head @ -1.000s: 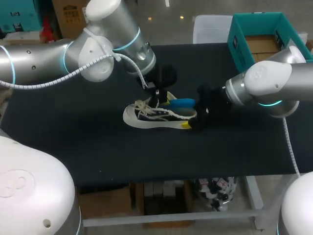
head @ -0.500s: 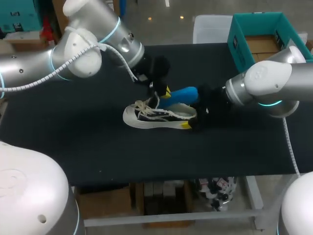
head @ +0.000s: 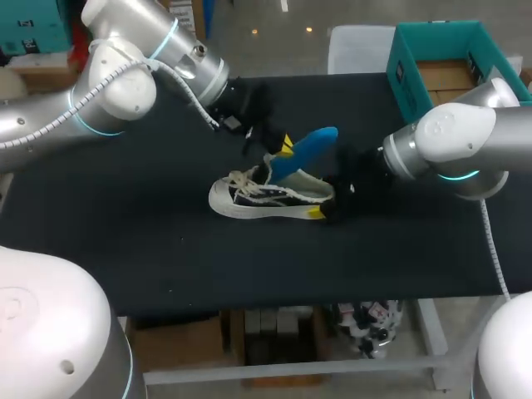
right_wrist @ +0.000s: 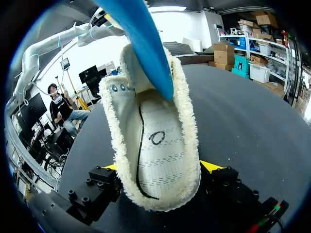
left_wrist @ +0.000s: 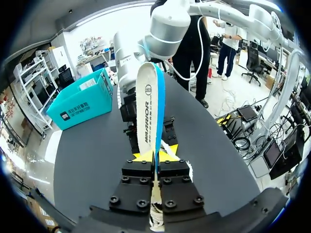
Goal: Open the shoe tongue, take the insole out of the shoe, put the insole back into the shoe, and pack the shoe into the shoebox
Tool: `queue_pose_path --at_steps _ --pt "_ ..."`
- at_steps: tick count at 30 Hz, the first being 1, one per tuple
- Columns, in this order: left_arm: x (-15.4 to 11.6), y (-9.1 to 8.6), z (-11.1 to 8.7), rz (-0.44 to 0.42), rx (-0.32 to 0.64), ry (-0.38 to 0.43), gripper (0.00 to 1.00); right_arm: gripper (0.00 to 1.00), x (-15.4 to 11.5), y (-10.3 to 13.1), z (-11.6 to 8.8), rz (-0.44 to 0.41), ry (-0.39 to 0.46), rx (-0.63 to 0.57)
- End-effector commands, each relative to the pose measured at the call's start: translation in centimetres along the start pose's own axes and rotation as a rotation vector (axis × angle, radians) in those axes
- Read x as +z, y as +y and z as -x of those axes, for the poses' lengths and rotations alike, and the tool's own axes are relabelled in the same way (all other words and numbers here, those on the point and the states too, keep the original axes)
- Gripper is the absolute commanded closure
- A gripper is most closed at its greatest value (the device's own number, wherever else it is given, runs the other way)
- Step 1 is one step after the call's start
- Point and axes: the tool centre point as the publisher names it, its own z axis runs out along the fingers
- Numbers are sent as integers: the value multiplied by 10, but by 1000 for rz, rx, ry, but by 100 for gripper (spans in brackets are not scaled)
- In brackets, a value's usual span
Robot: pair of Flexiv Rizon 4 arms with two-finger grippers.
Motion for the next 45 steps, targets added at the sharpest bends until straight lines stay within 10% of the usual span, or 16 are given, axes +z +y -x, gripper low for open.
queue_pose_path --at_steps 1,21,22,24,25,45 --pt "-8 -3 -3 -43 13 2 100 100 4 -5 0 2 5 -1" --pt "-62 -64 -14 -253 291 37 100 100 -2 -1 0 -7 0 -7" --pt "-64 -66 -15 -260 300 32 100 95 -3 0 0 -7 -1 -6" --pt "-70 -71 -17 -278 320 31 100 9 -6 1 1 -8 -5 -2" --pt "-73 -73 -18 -281 328 21 100 1 -8 1 1 -9 -8 0" --pt "-118 -60 -40 -331 346 -59 100 0 -88 57 14 -211 -149 -77"
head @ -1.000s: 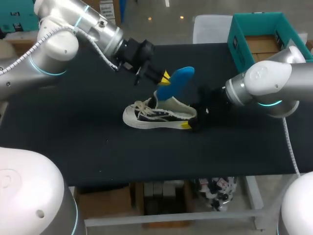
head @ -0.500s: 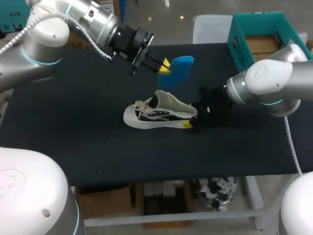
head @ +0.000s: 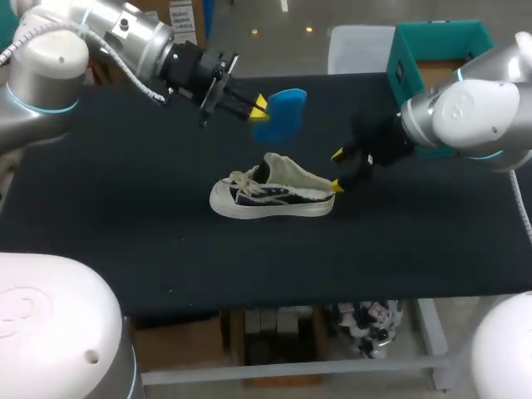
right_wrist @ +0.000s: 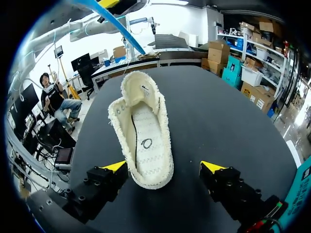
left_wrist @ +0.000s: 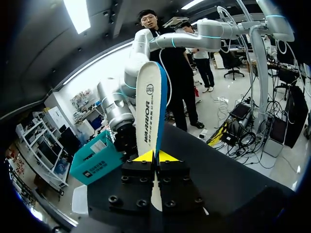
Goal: Open the shoe tongue, take the insole out of the shoe, put the insole back into the shoe, and pack the shoe into the shoebox
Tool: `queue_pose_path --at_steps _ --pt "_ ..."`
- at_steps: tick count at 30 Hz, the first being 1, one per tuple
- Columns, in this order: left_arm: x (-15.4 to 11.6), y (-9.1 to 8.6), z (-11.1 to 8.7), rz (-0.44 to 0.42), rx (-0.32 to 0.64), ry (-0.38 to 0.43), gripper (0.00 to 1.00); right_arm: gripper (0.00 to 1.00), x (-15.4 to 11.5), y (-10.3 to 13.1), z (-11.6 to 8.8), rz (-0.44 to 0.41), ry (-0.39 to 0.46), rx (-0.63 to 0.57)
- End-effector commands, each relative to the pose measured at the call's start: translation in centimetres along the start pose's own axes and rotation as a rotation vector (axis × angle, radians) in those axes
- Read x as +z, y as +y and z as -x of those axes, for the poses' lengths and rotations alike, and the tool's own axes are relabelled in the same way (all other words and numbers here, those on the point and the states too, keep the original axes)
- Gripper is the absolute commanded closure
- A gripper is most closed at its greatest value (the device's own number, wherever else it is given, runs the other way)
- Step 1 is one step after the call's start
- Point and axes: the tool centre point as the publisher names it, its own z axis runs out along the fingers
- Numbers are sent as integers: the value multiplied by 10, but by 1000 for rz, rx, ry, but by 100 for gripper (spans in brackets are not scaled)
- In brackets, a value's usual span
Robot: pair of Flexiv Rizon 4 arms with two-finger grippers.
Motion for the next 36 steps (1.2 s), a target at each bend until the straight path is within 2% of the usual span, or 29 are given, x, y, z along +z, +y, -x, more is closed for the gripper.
queue_pose_path --at_steps 1,10,17,22,25,36 --pt "-12 -1 -15 7 -8 -44 100 0 -13 23 -1 -109 -24 -32" --pt "-43 9 -31 28 -42 -108 100 0 -8 54 -2 -230 -93 -116" --pt "-70 18 -46 35 -66 -170 100 0 12 72 -7 -391 -125 -130" --pt "-85 26 -56 20 -73 -193 100 0 21 80 -9 -451 -149 -153" --pt "-91 31 -62 18 -79 -205 100 0 25 85 -7 -455 -152 -172" --pt "-98 43 -72 41 -121 -225 100 0 49 89 -1 -594 -130 -180"
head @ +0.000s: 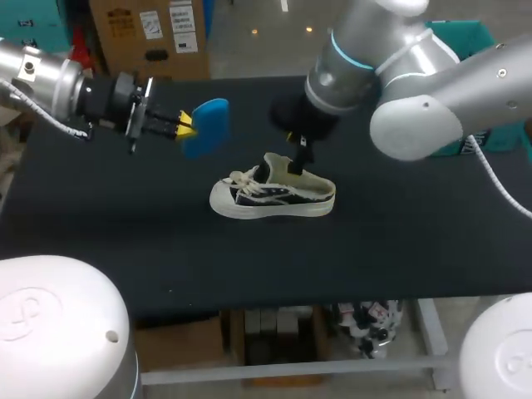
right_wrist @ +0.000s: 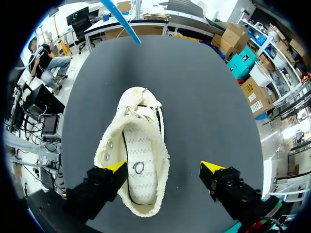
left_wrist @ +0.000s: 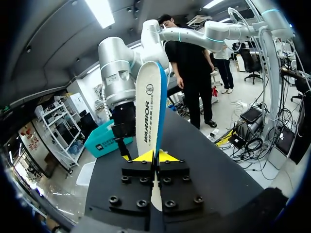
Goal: Open the shoe tongue, take the insole out of the shoe, put the insole back into the shoe, and pack the shoe into the shoebox
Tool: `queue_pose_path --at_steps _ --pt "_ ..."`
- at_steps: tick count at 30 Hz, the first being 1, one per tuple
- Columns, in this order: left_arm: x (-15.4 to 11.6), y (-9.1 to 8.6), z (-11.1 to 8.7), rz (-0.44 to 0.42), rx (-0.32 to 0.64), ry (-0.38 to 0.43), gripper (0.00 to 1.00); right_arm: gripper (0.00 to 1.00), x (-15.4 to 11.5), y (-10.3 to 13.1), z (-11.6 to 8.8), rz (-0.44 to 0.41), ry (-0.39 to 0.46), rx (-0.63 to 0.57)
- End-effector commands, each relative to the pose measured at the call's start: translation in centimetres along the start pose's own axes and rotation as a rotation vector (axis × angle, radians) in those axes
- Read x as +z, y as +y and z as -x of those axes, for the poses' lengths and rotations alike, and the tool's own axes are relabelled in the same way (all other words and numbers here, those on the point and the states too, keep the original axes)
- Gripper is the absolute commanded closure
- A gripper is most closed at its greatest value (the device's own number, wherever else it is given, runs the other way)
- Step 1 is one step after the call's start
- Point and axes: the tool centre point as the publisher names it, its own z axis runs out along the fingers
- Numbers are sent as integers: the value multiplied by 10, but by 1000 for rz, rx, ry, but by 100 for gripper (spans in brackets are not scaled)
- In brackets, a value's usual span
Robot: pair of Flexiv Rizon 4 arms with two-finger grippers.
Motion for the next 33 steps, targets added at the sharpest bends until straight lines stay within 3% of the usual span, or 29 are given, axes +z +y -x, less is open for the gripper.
queue_pose_path --at_steps 1,10,17,19,20,22,23,33 --pt "-3 2 -4 3 -4 -19 100 0 10 8 4 -182 15 1" --pt "-13 15 -6 14 -40 -51 100 0 26 11 5 -282 12 8" --pt "-21 23 -8 11 -49 -67 100 0 43 6 4 -308 30 11" --pt "-20 25 -7 12 -52 -67 100 25 46 5 3 -313 31 8" --pt "-20 26 -7 14 -55 -66 100 51 48 5 3 -314 33 5" --pt "-19 29 -7 10 -59 -56 100 64 51 3 2 -324 42 -6" --pt "-18 30 -6 11 -65 -56 100 100 52 3 2 -325 43 -5" --pt "-15 34 -3 5 -63 -49 100 100 44 -2 0 -335 31 10"
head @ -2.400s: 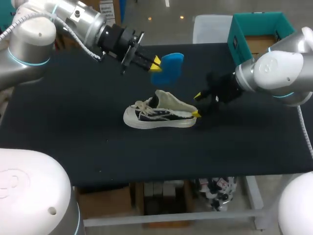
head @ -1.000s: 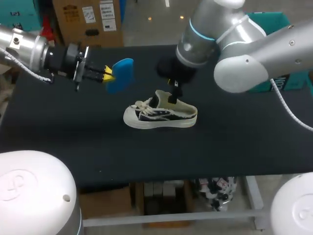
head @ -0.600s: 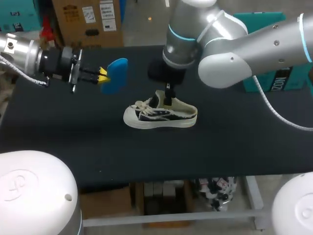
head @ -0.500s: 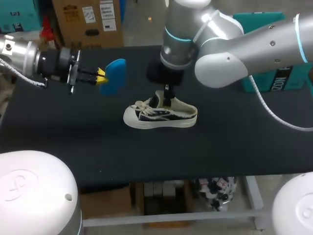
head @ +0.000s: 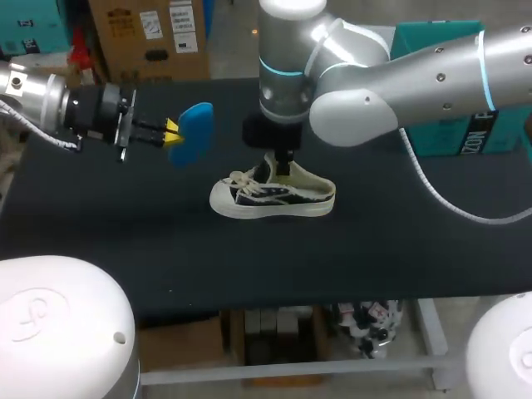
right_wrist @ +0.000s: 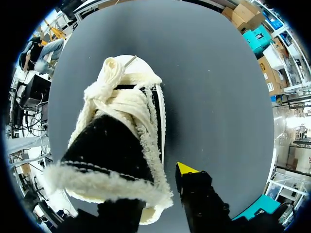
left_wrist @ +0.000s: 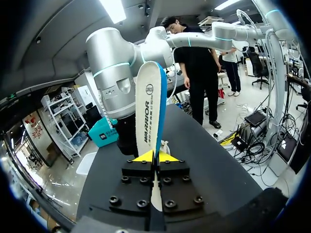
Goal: Open the shoe tongue, take the insole out of the shoe, put the insole back into the shoe, and pack the shoe into the shoebox
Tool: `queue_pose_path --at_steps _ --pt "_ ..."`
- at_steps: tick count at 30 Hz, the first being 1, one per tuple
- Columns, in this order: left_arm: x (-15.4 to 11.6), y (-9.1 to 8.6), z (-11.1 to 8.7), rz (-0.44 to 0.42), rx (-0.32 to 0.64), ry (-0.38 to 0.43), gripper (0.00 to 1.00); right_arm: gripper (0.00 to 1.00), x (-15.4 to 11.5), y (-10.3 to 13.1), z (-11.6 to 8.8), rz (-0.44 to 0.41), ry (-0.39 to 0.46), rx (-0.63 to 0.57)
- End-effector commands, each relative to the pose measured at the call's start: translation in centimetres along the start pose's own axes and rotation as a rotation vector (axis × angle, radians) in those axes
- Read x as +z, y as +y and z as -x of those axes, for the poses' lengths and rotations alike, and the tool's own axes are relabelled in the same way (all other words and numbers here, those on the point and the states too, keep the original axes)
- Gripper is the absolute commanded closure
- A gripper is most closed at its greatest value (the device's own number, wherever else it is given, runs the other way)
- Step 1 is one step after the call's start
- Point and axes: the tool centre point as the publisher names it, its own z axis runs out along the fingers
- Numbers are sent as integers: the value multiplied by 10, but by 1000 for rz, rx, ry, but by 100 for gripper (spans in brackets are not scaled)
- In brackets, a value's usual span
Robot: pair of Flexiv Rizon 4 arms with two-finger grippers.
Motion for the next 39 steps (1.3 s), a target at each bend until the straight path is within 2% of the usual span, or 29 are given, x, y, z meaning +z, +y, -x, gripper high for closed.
queue_pose_path --at_steps 1,8,12,20,30,32,39 --pt "1 3 3 -12 14 10 100 100 -8 0 0 -23 -5 15" --pt "9 0 8 -21 83 54 100 100 -19 -15 5 36 5 118" --pt "17 -4 12 -29 121 92 100 100 -25 -24 9 36 19 209" --pt "29 -12 19 -56 198 152 100 100 -37 -42 17 61 121 459" --pt "36 -17 25 -98 250 198 100 100 -43 -48 1 147 183 756" --pt "36 -17 26 -109 263 211 100 100 -44 -46 -4 137 173 812" --pt "44 -18 28 -146 336 267 100 100 -43 -49 -21 201 167 944"
